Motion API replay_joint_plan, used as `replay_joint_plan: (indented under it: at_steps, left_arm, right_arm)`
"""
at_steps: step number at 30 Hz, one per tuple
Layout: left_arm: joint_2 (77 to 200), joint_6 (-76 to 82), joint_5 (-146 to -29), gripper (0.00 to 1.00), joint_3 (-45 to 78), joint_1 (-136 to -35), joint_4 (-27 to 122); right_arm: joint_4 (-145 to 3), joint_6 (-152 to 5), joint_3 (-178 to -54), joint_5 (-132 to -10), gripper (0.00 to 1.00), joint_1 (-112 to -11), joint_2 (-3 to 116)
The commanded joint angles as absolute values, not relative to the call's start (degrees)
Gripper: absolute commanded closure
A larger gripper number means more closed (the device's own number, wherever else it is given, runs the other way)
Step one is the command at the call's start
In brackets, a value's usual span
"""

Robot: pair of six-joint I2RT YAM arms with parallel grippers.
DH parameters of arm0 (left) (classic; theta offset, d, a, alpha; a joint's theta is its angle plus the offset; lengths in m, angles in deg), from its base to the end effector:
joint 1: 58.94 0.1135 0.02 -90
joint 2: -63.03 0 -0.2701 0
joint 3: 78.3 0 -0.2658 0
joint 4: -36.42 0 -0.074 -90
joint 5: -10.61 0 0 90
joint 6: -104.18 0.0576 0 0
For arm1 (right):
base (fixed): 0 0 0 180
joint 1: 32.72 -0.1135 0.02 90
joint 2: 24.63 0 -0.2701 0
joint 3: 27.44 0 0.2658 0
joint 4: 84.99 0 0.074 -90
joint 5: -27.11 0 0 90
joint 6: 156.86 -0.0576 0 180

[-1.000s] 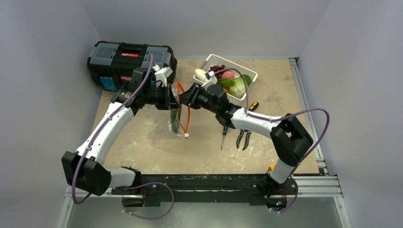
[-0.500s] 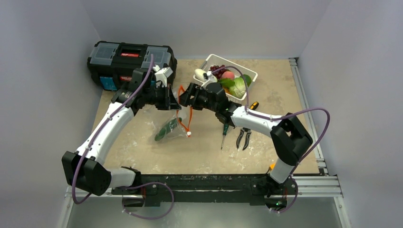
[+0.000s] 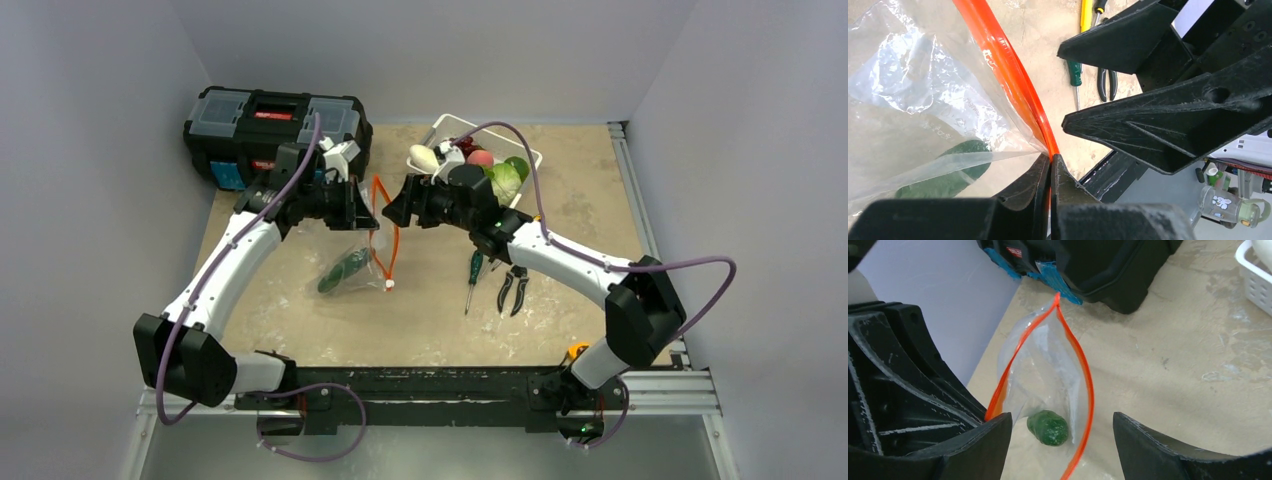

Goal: Place the food in the zip-top bag and seal the zipper

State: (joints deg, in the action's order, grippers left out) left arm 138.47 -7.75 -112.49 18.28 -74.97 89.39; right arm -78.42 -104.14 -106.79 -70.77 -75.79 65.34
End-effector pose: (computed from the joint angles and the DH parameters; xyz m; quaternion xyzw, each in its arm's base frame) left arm 0.2814 -0.1136 0.3254 0.0633 0.8900 -0.3682 0.2614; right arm 0.2914 0.2832 0.2959 -0.0813 0.7999 0.4242 0.4167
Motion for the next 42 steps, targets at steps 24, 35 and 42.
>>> replay_joint_plan:
  at_steps: [24, 35, 42]
  left_arm:
    - [118.46, -40.29, -109.43, 1.00, 24.19, -74.24, 95.27]
    - [123.08, -40.34, -117.75, 1.00, 35.24, -65.49, 80.41]
    - [109.39, -32.46, -105.28, 1.00, 30.42, -66.57, 89.50]
  right_arm:
    - [-39.53, -95.15, -129.98, -92.82, 1.00, -80.53, 71.89]
    - [-36.06, -90.88, -137.82, -90.55, 1.00, -79.96, 85.56]
    - [-36.98, -91.27, -137.35, -94.61, 1.00, -80.18, 77.66]
